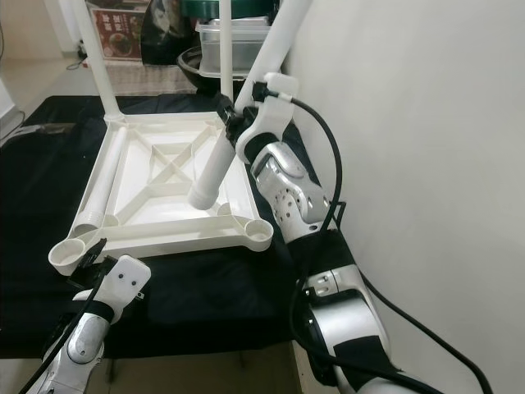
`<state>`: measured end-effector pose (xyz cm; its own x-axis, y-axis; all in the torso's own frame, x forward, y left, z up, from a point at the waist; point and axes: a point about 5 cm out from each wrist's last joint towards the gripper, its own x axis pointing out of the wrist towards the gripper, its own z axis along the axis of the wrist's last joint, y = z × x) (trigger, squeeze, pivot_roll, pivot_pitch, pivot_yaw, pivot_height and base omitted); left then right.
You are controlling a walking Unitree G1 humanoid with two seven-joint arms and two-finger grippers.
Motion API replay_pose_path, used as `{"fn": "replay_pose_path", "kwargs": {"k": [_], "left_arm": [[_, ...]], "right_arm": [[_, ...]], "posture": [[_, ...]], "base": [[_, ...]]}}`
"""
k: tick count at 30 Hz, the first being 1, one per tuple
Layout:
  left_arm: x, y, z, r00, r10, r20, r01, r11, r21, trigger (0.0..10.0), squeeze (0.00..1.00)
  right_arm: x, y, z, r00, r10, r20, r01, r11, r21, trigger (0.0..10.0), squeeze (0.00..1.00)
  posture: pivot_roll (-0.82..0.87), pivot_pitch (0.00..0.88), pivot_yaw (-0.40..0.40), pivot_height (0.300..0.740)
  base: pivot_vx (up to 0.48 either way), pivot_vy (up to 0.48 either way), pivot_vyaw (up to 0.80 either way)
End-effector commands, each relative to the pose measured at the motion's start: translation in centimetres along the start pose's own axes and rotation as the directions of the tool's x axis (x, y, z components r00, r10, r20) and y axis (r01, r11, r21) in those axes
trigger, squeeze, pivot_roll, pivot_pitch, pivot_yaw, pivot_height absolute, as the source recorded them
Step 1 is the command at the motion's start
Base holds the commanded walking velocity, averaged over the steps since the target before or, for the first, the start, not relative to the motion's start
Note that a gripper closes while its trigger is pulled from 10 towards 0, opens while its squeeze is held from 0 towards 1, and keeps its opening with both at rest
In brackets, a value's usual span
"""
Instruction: Building children table
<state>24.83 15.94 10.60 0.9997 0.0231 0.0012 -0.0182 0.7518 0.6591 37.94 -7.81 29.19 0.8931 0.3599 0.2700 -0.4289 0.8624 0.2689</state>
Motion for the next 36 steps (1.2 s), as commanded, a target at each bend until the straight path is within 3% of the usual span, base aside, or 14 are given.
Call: {"fn": "replay_pose_path", "kwargs": {"k": [1, 6, 11, 16, 20, 31, 36], "left_arm": [[0.0, -0.2, -0.4, 1.000, 0.003, -0.024, -0.003, 1.000, -0.003, 10.0, 0.00], [0.0, -0.1, -0.5, 1.000, 0.006, -0.026, -0.006, 1.000, -0.003, 10.0, 0.00], [-0.1, -0.2, -0.4, 1.000, 0.005, -0.023, -0.006, 1.000, -0.006, 10.0, 0.00], [0.0, -0.3, -0.4, 1.000, 0.004, -0.020, -0.004, 1.000, -0.007, 10.0, 0.00], [-0.1, -0.3, -0.4, 1.000, 0.006, -0.021, -0.006, 1.000, -0.007, 10.0, 0.00], [-0.3, -0.2, -0.5, 1.000, 0.011, -0.022, -0.011, 1.000, -0.005, 10.0, 0.00], [-0.3, -0.2, -0.5, 1.000, 0.017, -0.021, -0.017, 1.000, -0.007, 10.0, 0.00]], "right_arm": [[0.2, 0.0, -0.1, 0.999, 0.002, -0.045, -0.002, 1.000, -0.009, 10.0, 0.00], [0.5, 0.3, -0.2, 0.992, 0.077, -0.097, -0.075, 0.997, 0.022, 10.0, 0.00], [-0.6, 0.6, 0.7, 0.973, 0.230, 0.023, -0.230, 0.973, -0.011, 10.0, 0.00], [-1.3, 0.2, 1.1, 0.965, 0.259, 0.052, -0.259, 0.966, -0.002, 10.0, 0.00], [-2.0, -0.3, 1.6, 0.960, 0.269, 0.077, -0.267, 0.963, -0.042, 10.0, 0.00], [-5.0, 0.0, 0.8, 0.949, 0.316, 0.009, -0.309, 0.935, -0.173, 10.0, 0.00], [-6.1, 0.1, 0.8, 0.952, 0.307, 0.010, -0.301, 0.939, -0.168, 10.0, 0.00]], "posture": [[0.05, 0.000, -0.053, 0.740], [0.05, 0.000, -0.053, 0.740], [0.04, 0.000, -0.052, 0.740], [0.04, 0.000, -0.052, 0.740], [0.03, 0.000, -0.060, 0.740], [0.00, 0.000, -0.079, 0.740], [0.01, 0.000, -0.085, 0.740]], "base": [[0.000, 0.000, 0.00], [0.000, 0.000, 0.00], [0.000, 0.000, 0.00], [0.000, 0.000, 0.00], [0.000, 0.000, 0.00], [0.000, 0.000, 0.00], [0.000, 0.000, 0.00]]}}
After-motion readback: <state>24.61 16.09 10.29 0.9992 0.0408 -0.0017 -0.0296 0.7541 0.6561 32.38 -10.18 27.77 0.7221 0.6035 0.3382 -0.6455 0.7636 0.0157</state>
